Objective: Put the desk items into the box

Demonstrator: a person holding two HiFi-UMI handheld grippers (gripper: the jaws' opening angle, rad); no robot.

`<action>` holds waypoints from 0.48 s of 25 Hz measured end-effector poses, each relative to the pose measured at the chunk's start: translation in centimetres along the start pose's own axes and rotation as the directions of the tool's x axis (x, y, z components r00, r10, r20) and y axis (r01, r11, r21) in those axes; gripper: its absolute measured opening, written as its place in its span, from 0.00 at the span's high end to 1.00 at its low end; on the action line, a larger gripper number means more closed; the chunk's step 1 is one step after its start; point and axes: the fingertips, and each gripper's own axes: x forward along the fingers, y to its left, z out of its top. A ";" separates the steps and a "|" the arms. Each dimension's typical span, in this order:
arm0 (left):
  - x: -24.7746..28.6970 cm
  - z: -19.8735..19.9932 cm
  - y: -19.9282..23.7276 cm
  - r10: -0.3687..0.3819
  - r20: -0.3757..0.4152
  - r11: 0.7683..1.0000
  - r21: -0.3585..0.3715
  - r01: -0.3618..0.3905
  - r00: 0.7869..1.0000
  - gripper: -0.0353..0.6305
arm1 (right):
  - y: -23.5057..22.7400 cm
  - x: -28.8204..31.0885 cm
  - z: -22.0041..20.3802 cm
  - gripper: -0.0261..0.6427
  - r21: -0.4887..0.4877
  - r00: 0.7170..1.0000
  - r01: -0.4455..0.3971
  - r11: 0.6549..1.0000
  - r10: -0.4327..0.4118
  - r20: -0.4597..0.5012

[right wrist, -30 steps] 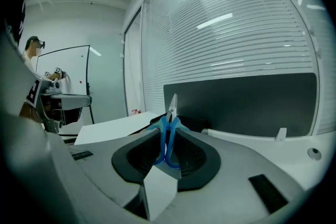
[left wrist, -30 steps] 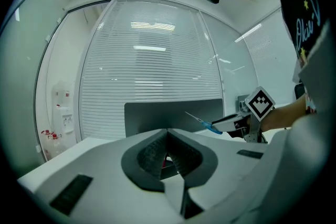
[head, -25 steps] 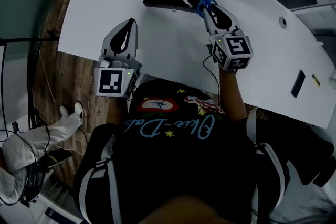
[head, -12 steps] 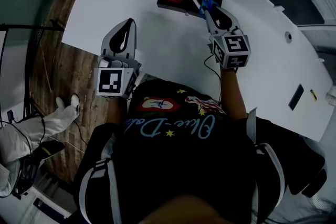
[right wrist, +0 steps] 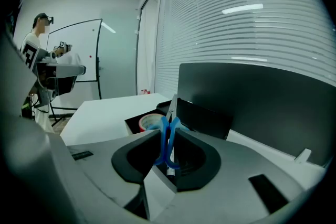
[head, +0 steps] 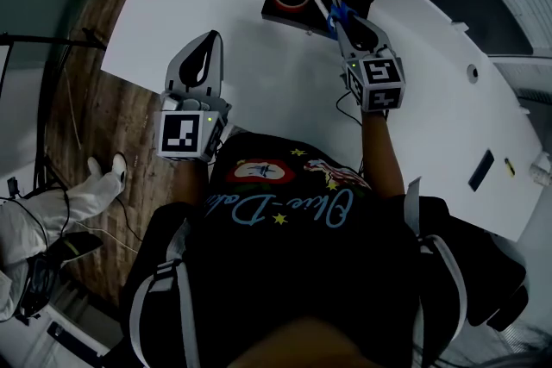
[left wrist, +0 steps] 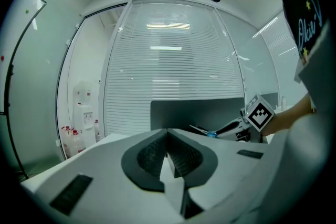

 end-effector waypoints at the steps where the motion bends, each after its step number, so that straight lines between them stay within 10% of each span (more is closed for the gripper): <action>1: 0.2 0.0 0.0 0.000 -0.001 1.000 0.001 0.000 1.000 0.95 | 0.0 0.2 -0.1 0.81 0.000 1.000 -0.003 1.000 0.003 0.000; 12: 1.7 -0.1 -0.2 -0.017 -0.008 1.000 -0.003 0.017 1.000 0.95 | -0.4 1.6 -1.7 0.81 -0.088 0.997 -0.032 0.996 0.026 -0.075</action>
